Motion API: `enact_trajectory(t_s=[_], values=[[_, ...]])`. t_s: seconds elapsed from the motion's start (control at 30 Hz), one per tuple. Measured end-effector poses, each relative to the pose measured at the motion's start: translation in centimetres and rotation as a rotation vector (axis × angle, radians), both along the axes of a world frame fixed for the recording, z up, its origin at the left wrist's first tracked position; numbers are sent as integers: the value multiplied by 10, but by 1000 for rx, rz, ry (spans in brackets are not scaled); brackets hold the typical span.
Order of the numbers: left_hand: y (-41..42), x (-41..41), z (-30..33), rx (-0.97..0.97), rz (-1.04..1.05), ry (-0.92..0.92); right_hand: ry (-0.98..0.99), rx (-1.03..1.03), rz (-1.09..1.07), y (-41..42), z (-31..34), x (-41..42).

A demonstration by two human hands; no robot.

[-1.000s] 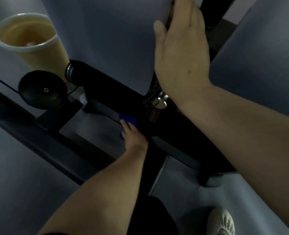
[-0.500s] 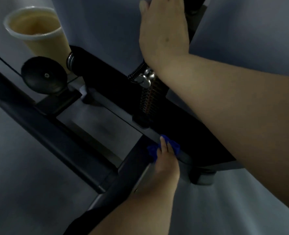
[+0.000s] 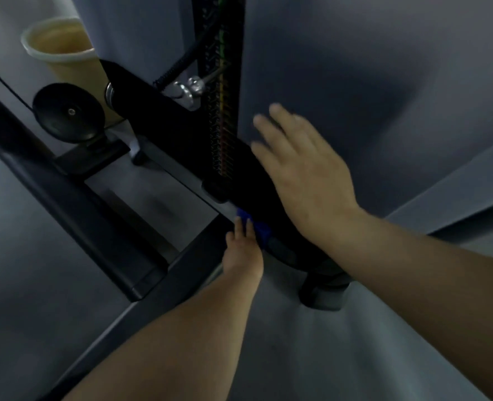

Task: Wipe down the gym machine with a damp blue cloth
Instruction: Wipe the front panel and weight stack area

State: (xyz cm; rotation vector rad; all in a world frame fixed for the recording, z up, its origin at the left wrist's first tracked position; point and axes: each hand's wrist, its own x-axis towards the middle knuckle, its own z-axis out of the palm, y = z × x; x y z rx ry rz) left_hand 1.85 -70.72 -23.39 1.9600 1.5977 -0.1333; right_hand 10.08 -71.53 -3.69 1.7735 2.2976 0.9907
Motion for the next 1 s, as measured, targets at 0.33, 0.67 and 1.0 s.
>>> enact_trajectory(t_s=[0.33,0.67,1.0], values=[[-11,27,-10,44,131,139,-289,-255,-231,-54,-24,28],[-42,43,-15,104,26,48,-341,-272,-241,-52,-26,29],[-71,41,-9,57,-84,2,18,-310,11,-74,-38,40]])
